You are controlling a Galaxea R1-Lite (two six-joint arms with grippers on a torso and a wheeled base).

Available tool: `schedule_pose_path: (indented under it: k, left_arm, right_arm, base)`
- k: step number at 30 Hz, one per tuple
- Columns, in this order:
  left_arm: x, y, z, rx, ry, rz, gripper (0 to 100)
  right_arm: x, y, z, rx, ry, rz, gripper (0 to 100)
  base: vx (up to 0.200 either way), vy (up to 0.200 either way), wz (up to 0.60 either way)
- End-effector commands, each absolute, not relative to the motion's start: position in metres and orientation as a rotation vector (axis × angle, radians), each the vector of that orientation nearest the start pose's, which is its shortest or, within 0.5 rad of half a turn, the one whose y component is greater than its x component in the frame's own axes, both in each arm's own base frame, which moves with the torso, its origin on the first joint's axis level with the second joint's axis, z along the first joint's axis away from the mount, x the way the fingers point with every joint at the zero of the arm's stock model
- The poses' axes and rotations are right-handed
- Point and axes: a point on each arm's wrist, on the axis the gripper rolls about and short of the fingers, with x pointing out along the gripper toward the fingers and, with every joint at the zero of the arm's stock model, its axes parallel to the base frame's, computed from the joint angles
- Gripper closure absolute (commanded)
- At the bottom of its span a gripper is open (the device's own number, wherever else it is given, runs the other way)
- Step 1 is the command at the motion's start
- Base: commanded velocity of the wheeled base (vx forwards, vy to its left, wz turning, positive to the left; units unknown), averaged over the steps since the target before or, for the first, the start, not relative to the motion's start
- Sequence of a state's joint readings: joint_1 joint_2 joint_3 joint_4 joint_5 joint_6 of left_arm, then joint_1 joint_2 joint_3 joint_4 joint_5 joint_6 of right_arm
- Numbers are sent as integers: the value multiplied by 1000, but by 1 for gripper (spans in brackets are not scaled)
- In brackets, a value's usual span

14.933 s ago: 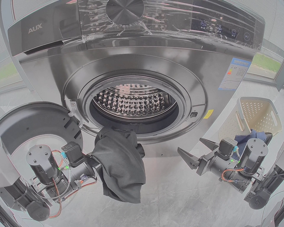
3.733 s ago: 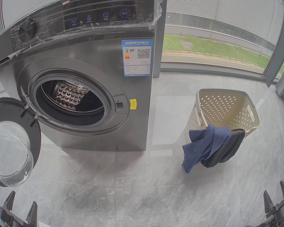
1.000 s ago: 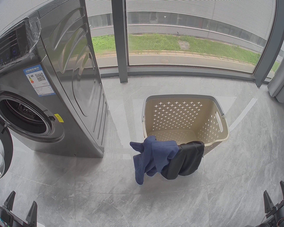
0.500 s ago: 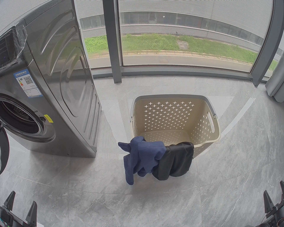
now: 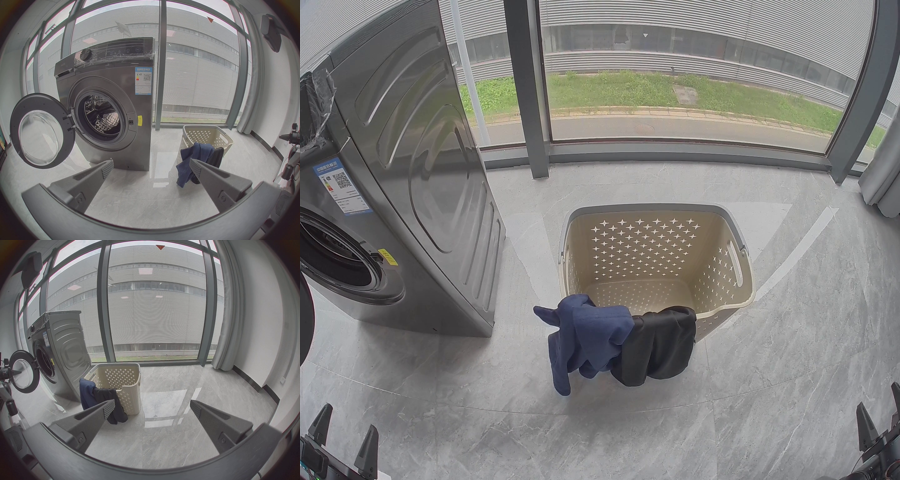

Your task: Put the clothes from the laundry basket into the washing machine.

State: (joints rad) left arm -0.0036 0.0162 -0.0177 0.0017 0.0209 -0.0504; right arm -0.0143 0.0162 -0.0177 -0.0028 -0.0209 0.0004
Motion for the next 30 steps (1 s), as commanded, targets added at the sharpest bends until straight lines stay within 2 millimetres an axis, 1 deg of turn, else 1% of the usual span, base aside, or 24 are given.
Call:
schedule_pose_path:
  k: [1,16,19,20,22,23,24,26,27,28,30]
  left_arm:
    - [-23,1,75,-51,1,18,0]
    - [-23,1,75,-49,1,20,0]
    - [-23,1,75,-51,1,20,0]
    - [-23,1,75,-51,1,20,0]
    - [-23,1,75,-51,1,20,0]
    - [-23,1,75,-51,1,20,0]
    - [-23,1,75,-49,1,20,0]
    - [-23,1,75,-48,1,20,0]
    - [-23,1,75,-49,1,20,0]
    - [-23,1,75,-51,1,20,0]
    - [-23,1,75,-51,1,20,0]
  right_arm:
    - [-22,0,76,0,6,-35,0]
    - [-22,0,76,3,6,-35,0]
    - [-22,0,76,8,3,-35,0]
    - [-23,0,81,9,-26,-26,0]
    - [-29,0,100,17,-118,-20,0]
    - [-39,0,130,48,-212,-10,0]
    - [-42,-1,146,66,-230,6,0]
    - [-41,-1,148,70,-224,9,0]
    - [-26,-1,162,70,-108,44,0]
    - [-19,-1,162,69,-58,56,0]
    - [5,1,161,81,86,116,0]
  base:
    - [0,0,0]
    - [0,0,0]
    - [0,-200,0]
    - [0,-200,0]
    - [0,-200,0]
    - [0,-200,0]
    - [0,0,0]
    - [0,0,0]
    - [0,0,0]
    - [0,0,0]
    - [0,0,0]
